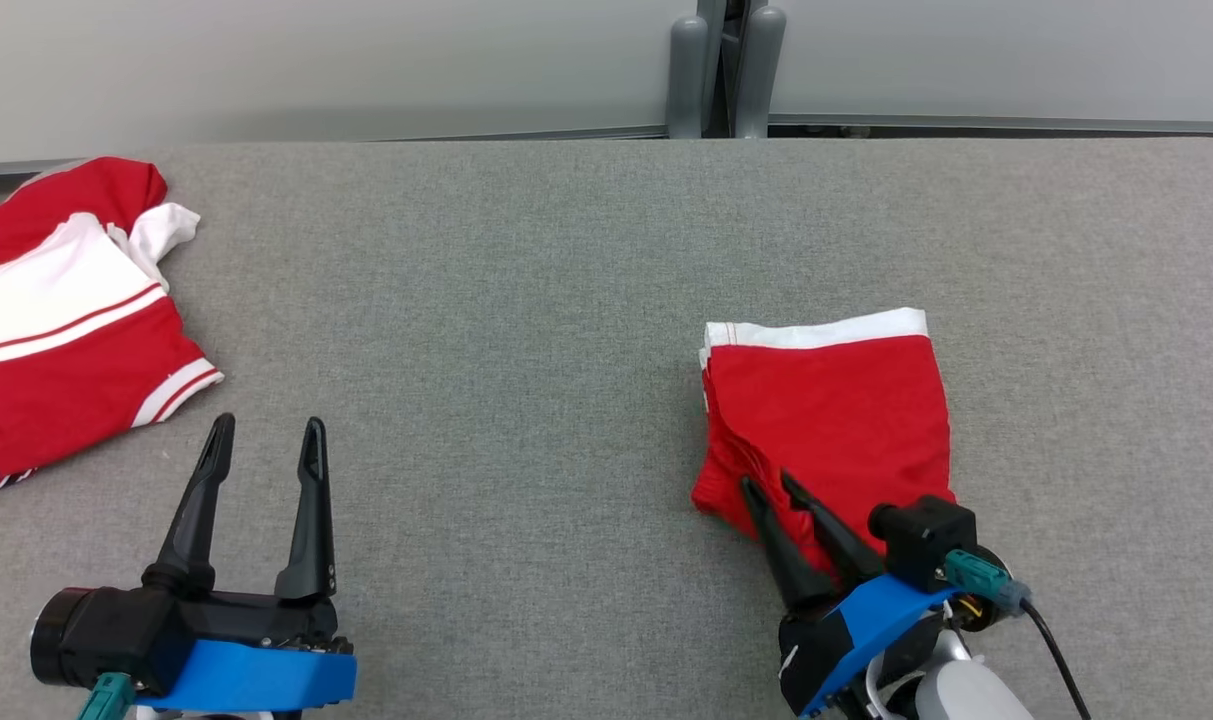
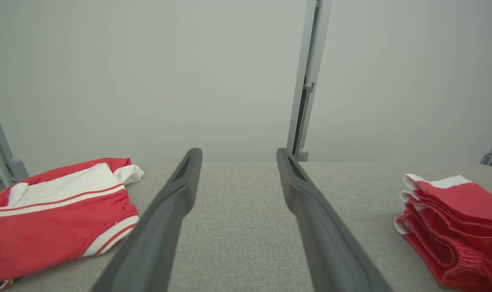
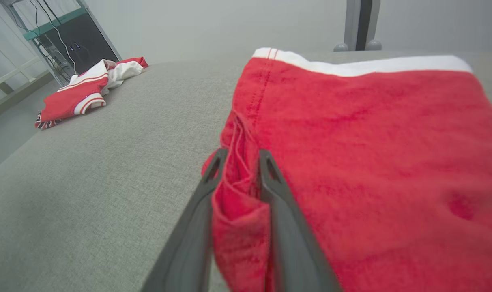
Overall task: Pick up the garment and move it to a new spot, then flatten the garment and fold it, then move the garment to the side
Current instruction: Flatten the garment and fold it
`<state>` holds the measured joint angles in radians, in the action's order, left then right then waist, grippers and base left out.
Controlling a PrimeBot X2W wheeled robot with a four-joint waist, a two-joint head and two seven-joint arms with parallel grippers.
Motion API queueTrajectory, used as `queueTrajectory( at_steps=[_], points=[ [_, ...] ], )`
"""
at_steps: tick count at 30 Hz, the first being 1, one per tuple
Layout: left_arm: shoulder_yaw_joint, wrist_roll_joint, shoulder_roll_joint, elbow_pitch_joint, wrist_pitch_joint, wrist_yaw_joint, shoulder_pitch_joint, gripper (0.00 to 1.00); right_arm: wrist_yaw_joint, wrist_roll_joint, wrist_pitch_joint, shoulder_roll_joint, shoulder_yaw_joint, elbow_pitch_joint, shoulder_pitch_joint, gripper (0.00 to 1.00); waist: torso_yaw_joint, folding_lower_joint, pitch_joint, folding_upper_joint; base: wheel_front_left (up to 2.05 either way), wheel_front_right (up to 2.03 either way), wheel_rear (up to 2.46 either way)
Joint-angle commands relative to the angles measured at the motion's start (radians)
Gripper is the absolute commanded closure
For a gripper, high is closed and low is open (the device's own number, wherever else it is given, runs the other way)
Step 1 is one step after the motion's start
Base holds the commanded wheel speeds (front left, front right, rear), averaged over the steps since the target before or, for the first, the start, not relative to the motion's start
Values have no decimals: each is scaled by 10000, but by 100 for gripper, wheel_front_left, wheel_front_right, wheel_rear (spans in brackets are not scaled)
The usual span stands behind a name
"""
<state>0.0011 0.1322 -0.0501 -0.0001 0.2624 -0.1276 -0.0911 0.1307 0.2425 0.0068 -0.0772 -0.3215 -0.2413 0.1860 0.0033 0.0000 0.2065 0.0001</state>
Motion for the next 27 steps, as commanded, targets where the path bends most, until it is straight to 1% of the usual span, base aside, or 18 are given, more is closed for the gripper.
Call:
queueTrajectory(
  at_steps=[1,4,9,16,23,27],
  points=[
    [16,-20,-21,31,34,-40,-32,0,-1,53,-236,51,-35,16,131,0,-59,0,-54,-1,0,0,0],
    [-11,-31,-19,77,34,-40,65,0,-1,11,-711,-6,-71,131,216,0,-167,0,-169,-1,0,0,0],
    [-39,-46,-20,137,34,-41,205,0,-1,-106,-1538,-165,345,462,105,0,-389,0,-438,-1,0,0,0],
    [-94,-110,-21,252,34,-41,384,0,-1,-803,-2331,-250,1701,1030,-416,0,-668,0,-794,-1,0,0,0],
    [-36,-214,-56,427,36,-42,707,0,-1,-1377,-2633,-35,2965,1497,-1185,0,-809,0,-1144,-1,0,0,0],
    [42,-244,-80,507,34,-33,898,0,-1,-1465,-2678,124,3413,1609,-1710,0,-798,0,-1329,-1,0,0,0]
  ],
)
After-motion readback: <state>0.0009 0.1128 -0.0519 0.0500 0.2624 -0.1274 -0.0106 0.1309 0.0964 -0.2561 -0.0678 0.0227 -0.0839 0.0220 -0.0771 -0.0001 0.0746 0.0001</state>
